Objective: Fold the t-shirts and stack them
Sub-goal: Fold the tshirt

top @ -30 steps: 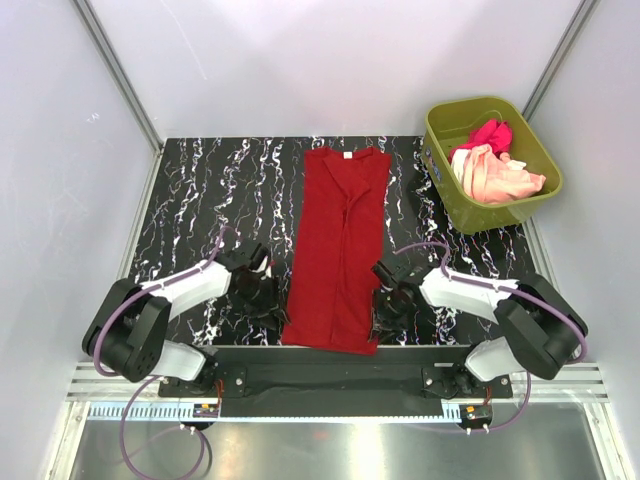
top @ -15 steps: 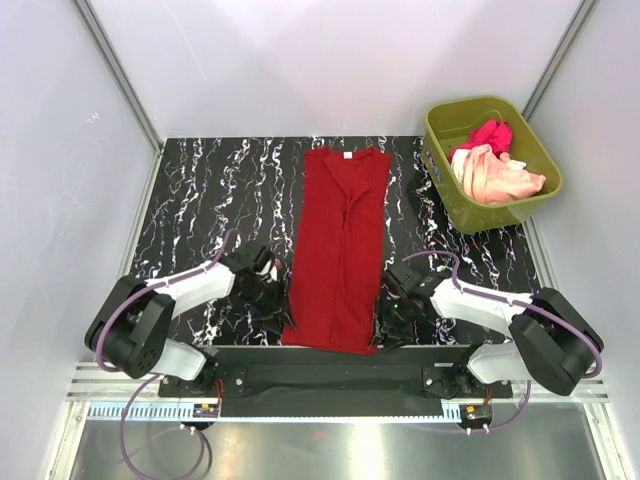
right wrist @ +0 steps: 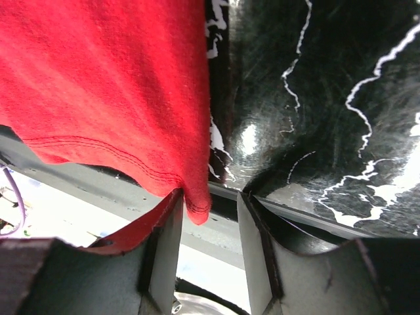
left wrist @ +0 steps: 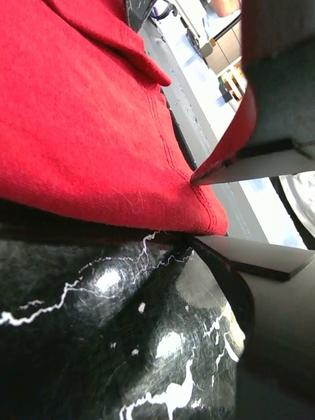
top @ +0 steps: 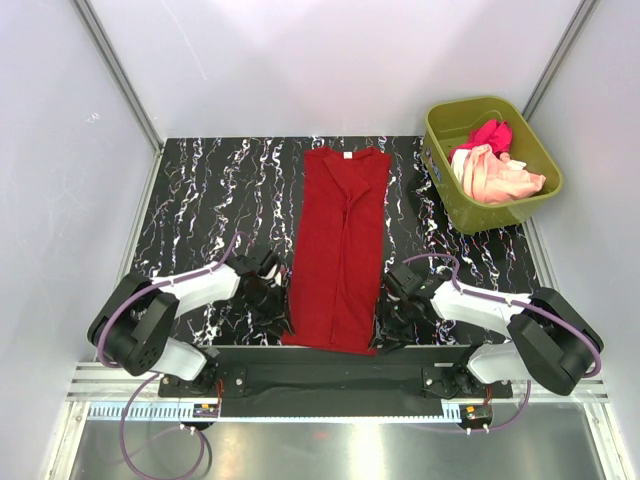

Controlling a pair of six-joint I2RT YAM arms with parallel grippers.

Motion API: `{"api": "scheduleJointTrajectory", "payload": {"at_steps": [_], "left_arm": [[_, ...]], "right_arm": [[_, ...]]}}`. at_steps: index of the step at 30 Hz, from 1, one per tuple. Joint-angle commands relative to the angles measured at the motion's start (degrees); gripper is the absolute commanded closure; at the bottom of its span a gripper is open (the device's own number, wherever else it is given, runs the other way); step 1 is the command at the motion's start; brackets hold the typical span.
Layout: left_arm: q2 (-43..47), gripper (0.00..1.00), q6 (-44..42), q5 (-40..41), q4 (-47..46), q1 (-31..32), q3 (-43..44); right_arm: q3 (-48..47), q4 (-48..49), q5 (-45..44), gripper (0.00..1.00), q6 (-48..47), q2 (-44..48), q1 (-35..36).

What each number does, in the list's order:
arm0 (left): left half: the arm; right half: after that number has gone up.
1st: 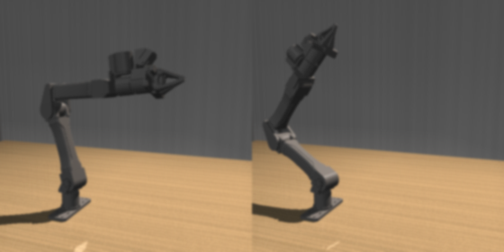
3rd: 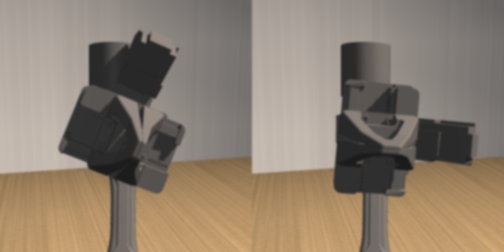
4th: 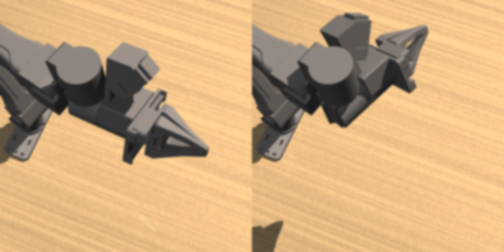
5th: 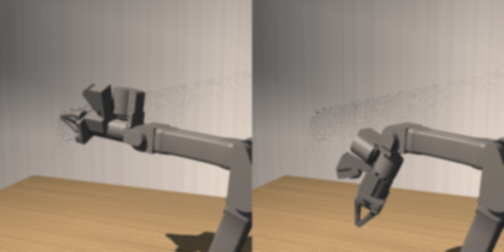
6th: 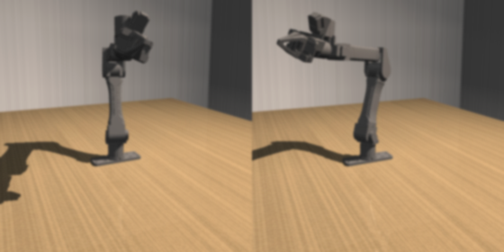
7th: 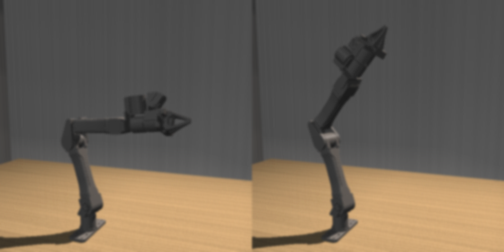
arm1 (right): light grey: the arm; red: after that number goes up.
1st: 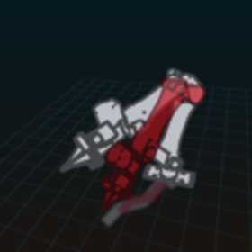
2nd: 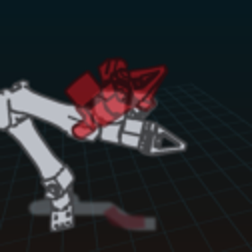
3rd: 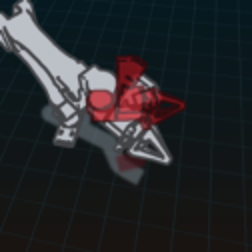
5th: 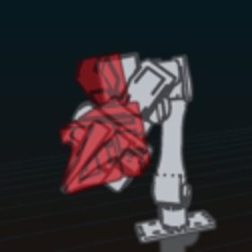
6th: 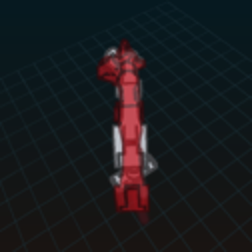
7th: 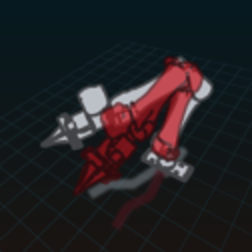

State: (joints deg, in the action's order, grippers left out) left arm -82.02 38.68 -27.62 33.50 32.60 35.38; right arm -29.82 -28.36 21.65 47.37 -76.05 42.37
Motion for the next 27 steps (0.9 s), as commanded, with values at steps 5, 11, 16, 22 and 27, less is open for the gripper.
{"api": "scheduleJointTrajectory", "payload": {"at_steps": [5, 11, 16, 22, 27], "left_arm": [[-1.83, 0.84, 0.78, 8.19, 2.45, 0.71, -0.75], [-1.92, 1.0, 3.33, 6.88, 2.19, 1.59, -3.73], [-1.83, 1.0, 3.33, 6.26, 2.19, 2.55, -3.03], [-0.87, 1.0, 2.64, 3.62, 0.87, 3.52, -2.33], [4.31, 1.0, 2.11, 7.13, 5.43, 3.96, 3.71]], "right_arm": [[-0.24, 1.03, -0.81, 0.72, 0.52, 0.72, 0.17], [2.22, -0.82, -2.14, 1.0, 1.84, 4.68, 0.26], [2.58, 0.76, -1.0, 1.0, 1.58, 3.46, 0.17], [2.49, 1.47, -0.29, 1.0, 1.06, 4.59, 0.17], [-4.95, -5.11, -4.41, 1.0, 0.0, 6.88, 0.08]]}}
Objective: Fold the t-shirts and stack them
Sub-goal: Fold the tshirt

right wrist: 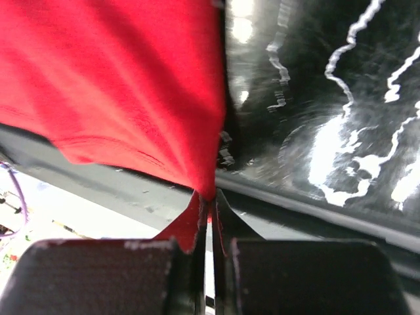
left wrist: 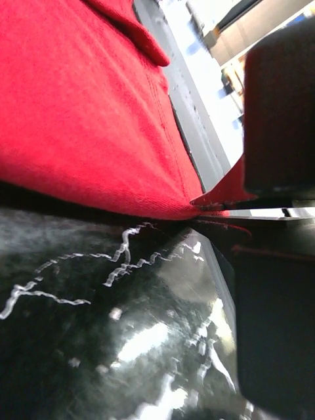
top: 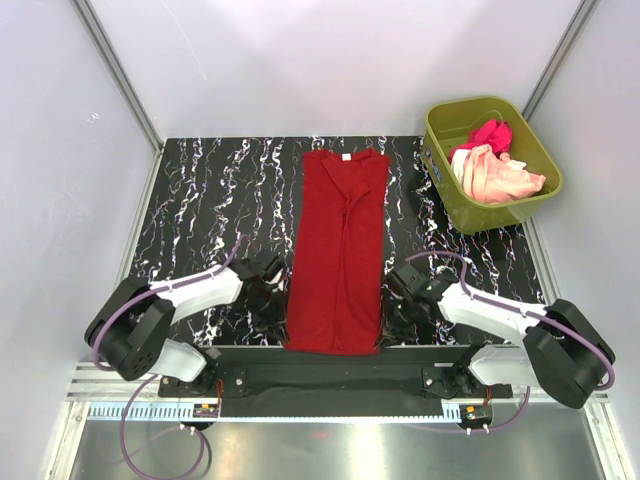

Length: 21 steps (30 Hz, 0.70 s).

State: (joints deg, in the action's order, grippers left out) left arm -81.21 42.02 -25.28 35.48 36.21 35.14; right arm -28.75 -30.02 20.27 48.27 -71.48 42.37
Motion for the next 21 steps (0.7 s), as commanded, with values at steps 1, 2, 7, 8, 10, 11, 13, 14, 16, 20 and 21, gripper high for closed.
{"api": "scheduleJointTrajectory", "payload": {"at_steps": [1, 2, 7, 8, 10, 11, 13, 14, 16, 20, 21], "left_arm": [[3.6, 1.0, -1.24, 5.5, 4.06, 0.36, 5.19], [3.6, 1.0, -1.5, 6.63, 4.76, 0.27, 7.03], [-3.4, 1.0, -4.57, 10.24, 8.81, -2.27, 23.43], [-5.0, 1.0, -5.8, 10.6, 9.16, -3.24, 26.01], [-10.77, 1.0, -6.77, 9.99, 10.04, -6.39, 34.25], [-13.07, 1.0, -6.95, 9.2, 10.13, -7.46, 37.43], [-16.94, 1.0, -7.56, 8.32, 10.39, -9.82, 45.93], [-21.49, 1.0, -7.74, 8.05, 10.66, -10.45, 48.6], [-25.9, 1.0, -7.83, 7.35, 11.45, -12.2, 54.13], [-34.62, 1.0, -7.04, 4.98, 11.98, -14.93, 65.38], [-36.72, 1.0, -6.95, 4.63, 11.54, -15.37, 66.19]], "right_arm": [[-7.44, -4.51, -4.0, 1.0, -1.51, 2.49, -0.27], [-8.94, -5.48, -5.23, 1.0, -2.04, 2.4, -1.92], [-18.52, -8.3, -3.93, 1.0, -8.96, -2.5, -11.42], [-19.92, -8.3, -3.66, 1.0, -10.29, -3.91, -14.56], [-25.89, -10.4, -3.66, 1.0, -14.32, -8.73, -17.22], [-28.0, -11.11, -3.23, 1.0, -15.48, -10.59, -18.45], [-34.68, -12.51, -3.13, 1.0, -19.16, -16.11, -21.0], [-37.14, -13.21, -3.22, 1.0, -20.4, -18.14, -21.71], [-44.44, -14.71, -3.05, 1.0, -23.38, -23.93, -23.29], [-57.25, -17.96, -3.49, 1.0, -26.56, -33.09, -26.28], [-58.94, -18.58, -3.4, 1.0, -27.0, -34.5, -26.72]]}}
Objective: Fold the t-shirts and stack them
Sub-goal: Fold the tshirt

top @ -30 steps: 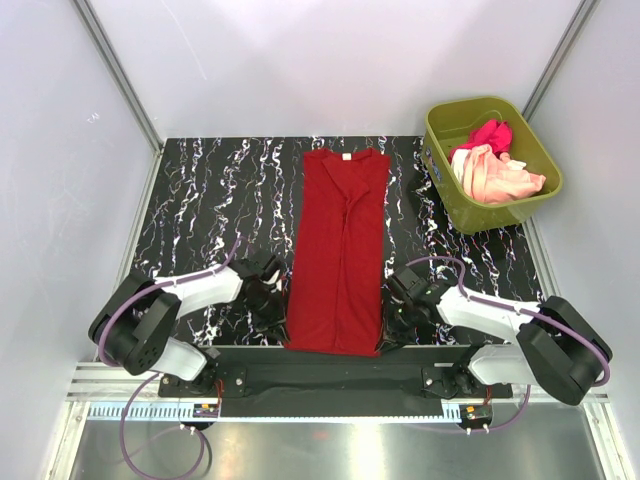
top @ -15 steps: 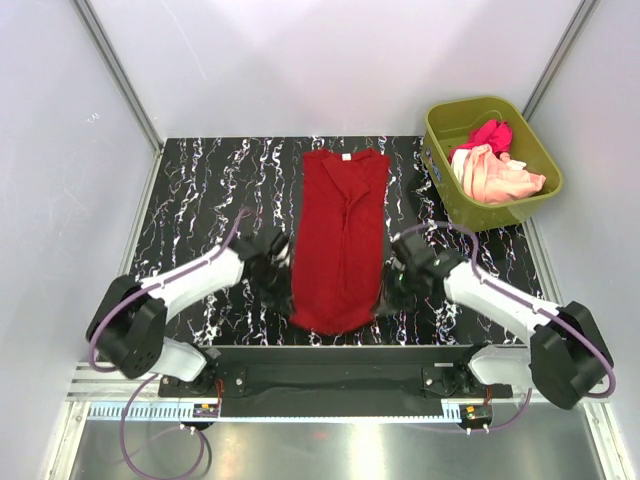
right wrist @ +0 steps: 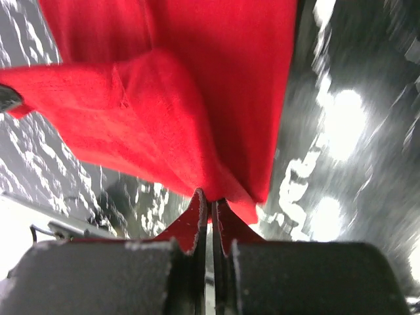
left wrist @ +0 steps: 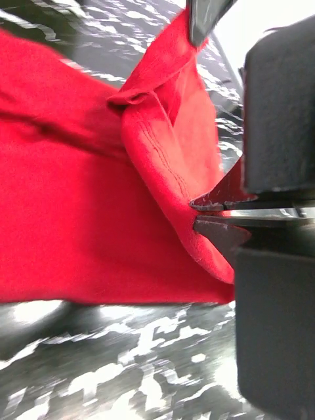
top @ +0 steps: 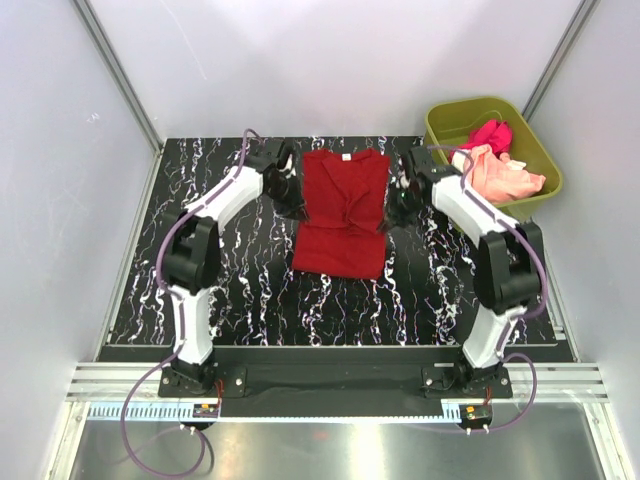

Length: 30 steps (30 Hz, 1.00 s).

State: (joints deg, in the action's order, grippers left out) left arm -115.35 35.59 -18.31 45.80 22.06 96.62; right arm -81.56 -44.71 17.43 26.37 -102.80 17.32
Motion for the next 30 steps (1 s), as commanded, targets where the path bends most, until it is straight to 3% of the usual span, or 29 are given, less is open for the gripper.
{"api": "scheduleJointTrajectory", "payload": {"at_steps": [1, 13, 30], "left_arm": [[-3.38, 1.0, -0.26, -2.26, 1.05, -1.93, 5.42], [-8.92, 1.0, 2.99, -6.21, -3.35, -4.4, 8.41], [-11.21, 1.0, 4.57, -5.07, -3.18, -6.16, 10.87]], "right_arm": [[-7.72, -4.16, -0.47, 1.0, -5.62, -5.72, -2.72], [-21.61, -5.65, 5.42, 1.0, -6.24, -18.22, -5.98], [-27.95, -7.15, 6.74, 1.0, -6.77, -24.72, -7.04]]}}
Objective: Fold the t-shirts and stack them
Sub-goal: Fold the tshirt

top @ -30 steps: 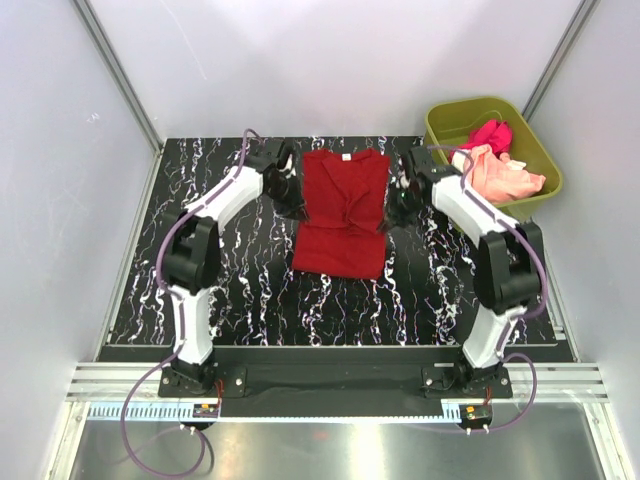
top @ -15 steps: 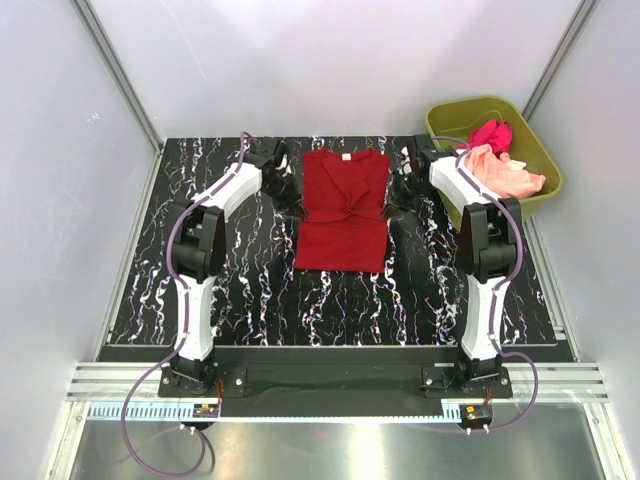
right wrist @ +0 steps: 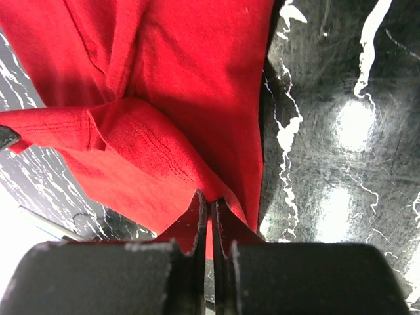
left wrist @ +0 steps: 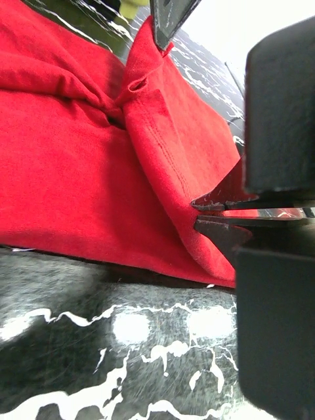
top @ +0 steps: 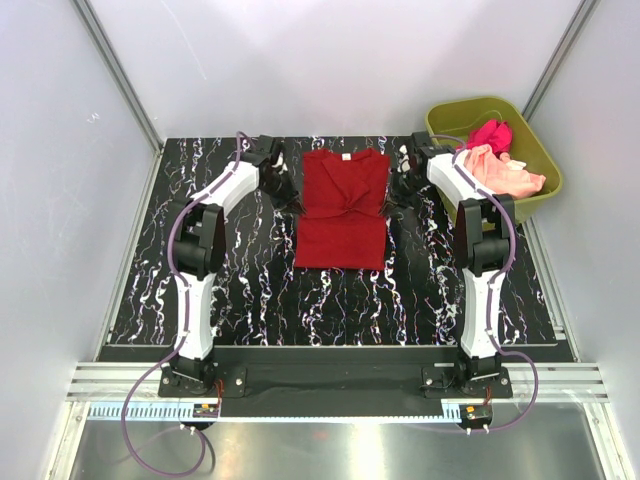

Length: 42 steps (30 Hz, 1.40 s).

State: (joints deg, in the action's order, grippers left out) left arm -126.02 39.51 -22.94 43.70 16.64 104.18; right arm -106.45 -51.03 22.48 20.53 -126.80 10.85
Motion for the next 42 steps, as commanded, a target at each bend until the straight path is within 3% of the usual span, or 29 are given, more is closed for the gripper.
{"api": "scheduleJointTrajectory", "payload": {"at_steps": [1, 4, 12, 15, 18, 21, 23, 27, 30, 33, 38, 42], "left_arm": [[-0.98, 1.0, 0.66, -0.44, -0.81, -0.82, 3.66], [-2.56, 1.0, 0.75, -1.14, -0.38, -0.91, 5.59], [-5.29, 0.82, 0.84, -0.97, 0.59, -0.91, 7.79], [-5.56, 0.7, -0.39, 1.21, 2.43, -0.91, 10.24], [-4.94, 0.57, -4.42, 5.35, 6.03, -0.82, 15.51], [1.7, 0.51, -8.81, 12.11, 9.47, -0.82, 15.71], [6.29, 0.51, -10.06, 15.11, 8.16, -0.65, 11.6], [19.55, 0.53, -9.72, 11.28, -2.09, 1.19, -9.01], [21.95, 0.62, -6.13, 6.7, -10.09, 3.92, -19.67], [21.08, 0.67, -1.72, 0.82, -18.26, 4.62, -26.28], [18.88, 0.68, -1.45, 0.26, -19.54, 4.63, -26.22], [16.86, 0.69, -0.66, -0.52, -19.88, 4.36, -26.31]], "right_arm": [[-3.49, -0.83, 1.78, 1.0, -0.93, -0.81, -0.57], [-4.72, -1.36, 1.78, 1.0, -1.02, -1.6, -0.66], [-7.27, -1.8, 1.52, 0.94, -1.02, -4.85, -1.27], [-10.95, -2.93, 0.12, 0.86, -1.2, -6.7, -1.36], [-15.78, -7.41, -5.66, 0.7, -2.78, -7.58, -1.36], [-19.75, -11.9, -12.95, 0.54, -4.19, -5.66, -1.27], [-18.36, -12.96, -15.09, 0.45, -2.71, -1.72, -1.01], [-4.42, -3.42, -14.13, 0.43, 3.09, 7.17, 3.37], [2.72, 4.41, -18.05, 0.42, 9.86, 10.69, 10.49], [1.44, 4.54, -25.0, 0.45, 15.05, 8.42, 16.56], [-5.86, -0.12, -33.72, 0.45, 15.24, -0.52, 21.75], [-8.42, -0.49, -34.52, 0.42, 14.97, -3.62, 22.46]]}}
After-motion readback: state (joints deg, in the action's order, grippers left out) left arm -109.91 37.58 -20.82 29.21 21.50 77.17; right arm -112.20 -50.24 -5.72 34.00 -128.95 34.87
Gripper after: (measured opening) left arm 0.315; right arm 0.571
